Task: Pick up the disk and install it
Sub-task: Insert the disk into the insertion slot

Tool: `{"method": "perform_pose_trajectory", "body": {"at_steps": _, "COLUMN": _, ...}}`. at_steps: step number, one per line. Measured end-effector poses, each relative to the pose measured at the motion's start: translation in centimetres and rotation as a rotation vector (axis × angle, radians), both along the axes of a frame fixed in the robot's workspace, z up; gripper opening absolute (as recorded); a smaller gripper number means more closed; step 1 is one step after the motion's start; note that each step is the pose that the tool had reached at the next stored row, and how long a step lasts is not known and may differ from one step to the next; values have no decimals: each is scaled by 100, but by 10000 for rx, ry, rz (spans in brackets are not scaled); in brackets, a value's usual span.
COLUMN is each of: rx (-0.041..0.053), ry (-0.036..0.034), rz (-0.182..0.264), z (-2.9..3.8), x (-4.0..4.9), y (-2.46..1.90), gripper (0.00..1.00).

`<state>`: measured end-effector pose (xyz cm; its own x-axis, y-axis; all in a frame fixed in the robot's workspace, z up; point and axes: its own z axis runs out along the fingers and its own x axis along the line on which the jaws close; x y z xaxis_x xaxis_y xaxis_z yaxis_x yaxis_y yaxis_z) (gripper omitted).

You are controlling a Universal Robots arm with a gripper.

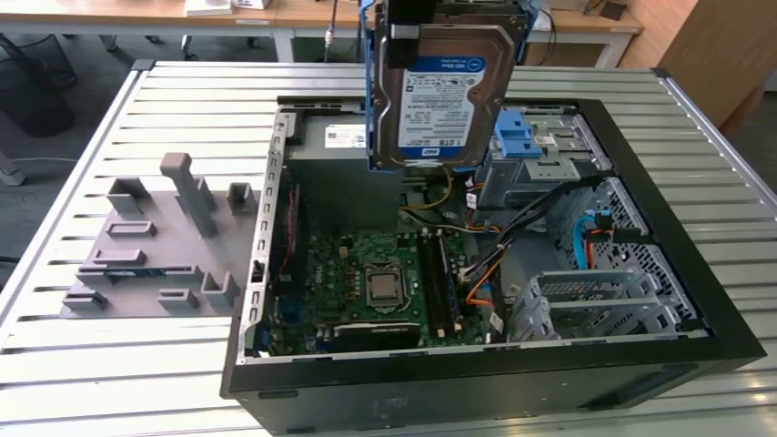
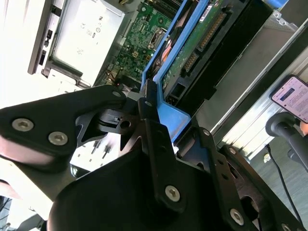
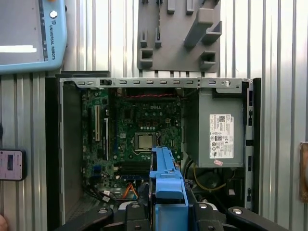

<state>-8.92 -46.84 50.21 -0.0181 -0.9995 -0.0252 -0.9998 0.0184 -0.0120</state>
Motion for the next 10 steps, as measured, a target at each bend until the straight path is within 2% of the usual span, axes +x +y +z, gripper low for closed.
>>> {"method": "perform_pose_trajectory", "body": {"at_steps": 5, "rx": 0, "ry": 15, "rz": 1, "z": -23, "x": 41, "y": -17, "gripper": 36}}
{"method": "perform_pose_trajectory", "body": {"at_steps": 7, "rx": -1, "ry": 15, "rz": 1, "z": -46, "x": 41, "y": -59, "gripper": 36}}
{"method": "perform_pose_trajectory", "body": {"at_steps": 10, "rx": 1, "ry": 14, "rz": -1, "z": -72, "x": 41, "y": -155, "gripper": 36}}
